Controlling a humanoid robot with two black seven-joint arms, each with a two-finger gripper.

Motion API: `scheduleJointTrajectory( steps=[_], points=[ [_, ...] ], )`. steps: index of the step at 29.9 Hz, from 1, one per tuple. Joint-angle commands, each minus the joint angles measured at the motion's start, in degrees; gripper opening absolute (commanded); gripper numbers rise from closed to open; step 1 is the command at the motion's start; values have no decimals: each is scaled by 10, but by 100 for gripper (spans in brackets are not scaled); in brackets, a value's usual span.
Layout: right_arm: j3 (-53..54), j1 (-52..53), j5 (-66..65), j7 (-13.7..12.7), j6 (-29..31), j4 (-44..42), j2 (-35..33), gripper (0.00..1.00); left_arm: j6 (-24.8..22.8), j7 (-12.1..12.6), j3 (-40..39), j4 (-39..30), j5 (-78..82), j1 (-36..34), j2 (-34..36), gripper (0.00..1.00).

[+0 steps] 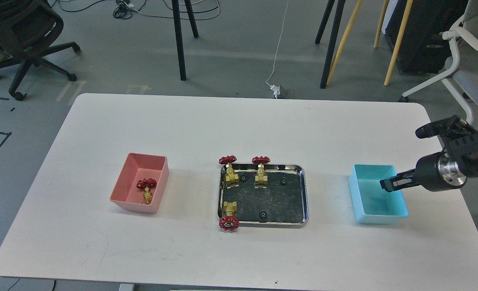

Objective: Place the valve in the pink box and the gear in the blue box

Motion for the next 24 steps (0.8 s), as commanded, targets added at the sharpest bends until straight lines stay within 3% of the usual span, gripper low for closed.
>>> scheduleJointTrajectory(
  steps=[1,4,5,10,15,20,24],
  points=[
    [21,-17,1,-3,0,-10,4,63,-1,0,2,0,0,-1,1,92],
    [30,-23,2,-3,0,-12,4,89,-1,0,2,0,0,-1,1,92],
    [34,-24,6,-3,0,-12,4,92,-1,0,2,0,0,0,1,92],
    [98,-23,17,-4,0,-10,4,94,-1,0,7,0,1,1,0,92],
    [254,-18,109,-7,0,-22,20,94,-4,1,8,-1,5,6,-1,92],
    [383,-17,214,-8,0,-105,69,94,-19,2,45,0,9,6,-2,92],
    [487,-11,278,-17,0,-220,137,94,-22,3,83,-1,9,3,-6,93]
  ],
)
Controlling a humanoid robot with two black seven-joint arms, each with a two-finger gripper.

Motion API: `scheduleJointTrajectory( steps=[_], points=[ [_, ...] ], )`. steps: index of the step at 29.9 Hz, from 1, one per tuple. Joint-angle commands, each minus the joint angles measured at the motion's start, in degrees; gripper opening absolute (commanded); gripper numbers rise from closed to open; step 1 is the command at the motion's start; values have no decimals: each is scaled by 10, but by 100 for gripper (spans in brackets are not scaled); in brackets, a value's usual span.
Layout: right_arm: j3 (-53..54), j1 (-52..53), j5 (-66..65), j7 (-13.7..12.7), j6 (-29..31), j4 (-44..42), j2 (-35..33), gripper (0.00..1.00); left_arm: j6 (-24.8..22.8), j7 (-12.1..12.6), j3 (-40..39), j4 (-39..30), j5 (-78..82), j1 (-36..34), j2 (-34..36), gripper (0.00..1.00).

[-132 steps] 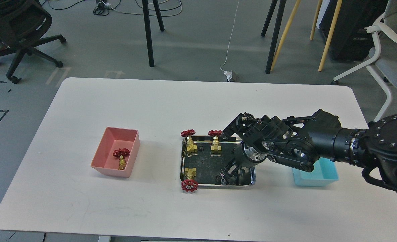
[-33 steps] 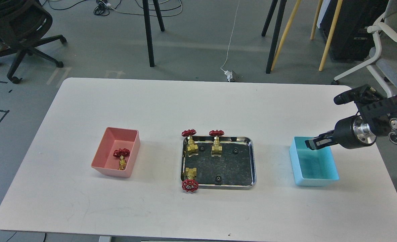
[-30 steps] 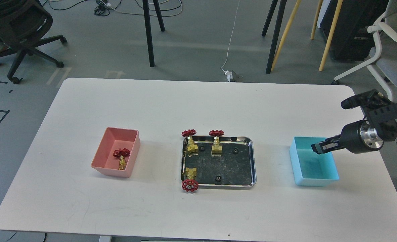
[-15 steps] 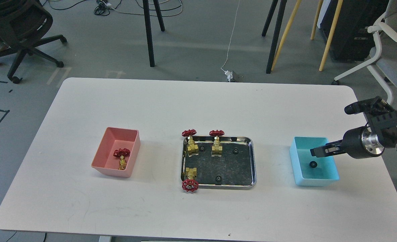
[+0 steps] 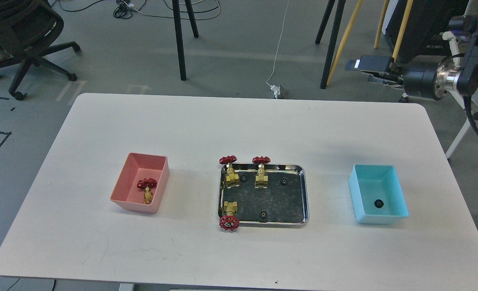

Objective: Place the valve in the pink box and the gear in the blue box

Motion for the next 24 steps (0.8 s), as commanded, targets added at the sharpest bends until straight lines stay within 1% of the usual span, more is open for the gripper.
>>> scheduleJointTrajectory(
  steps=[1,3,5,7,8,10,12,15,17,19,20,24],
  points=[
    [79,15,69,-15,0,-94,57,94,-1,1,29,0,1,-3,-13,93],
    [88,38,115,-30,-2,-121,80,93,1,2,32,0,3,-4,-30,93],
    [86,53,161,-49,-77,-143,103,93,2,4,32,0,10,-4,-42,93],
    [86,61,189,-78,-171,-173,123,93,6,4,32,0,19,-5,-54,93],
    [86,68,196,-92,-205,-190,135,93,8,5,32,0,19,-6,-60,92],
    [86,87,205,-114,-256,-237,174,92,14,6,32,0,19,-6,-72,93],
    [86,103,211,-128,-284,-302,217,92,16,6,32,0,19,-6,-80,93],
    [87,133,217,-131,-293,-426,287,91,18,6,31,0,19,-6,-90,93],
    [87,145,229,-125,-290,-473,314,91,18,6,31,0,19,-7,-95,93],
    [87,145,235,-118,-292,-470,319,93,18,6,31,0,19,-7,-96,93],
    [87,145,235,-110,-293,-464,321,96,18,6,30,1,19,-7,-95,93],
    [85,144,235,-108,-287,-436,319,99,17,5,31,1,19,-7,-95,93]
  ],
)
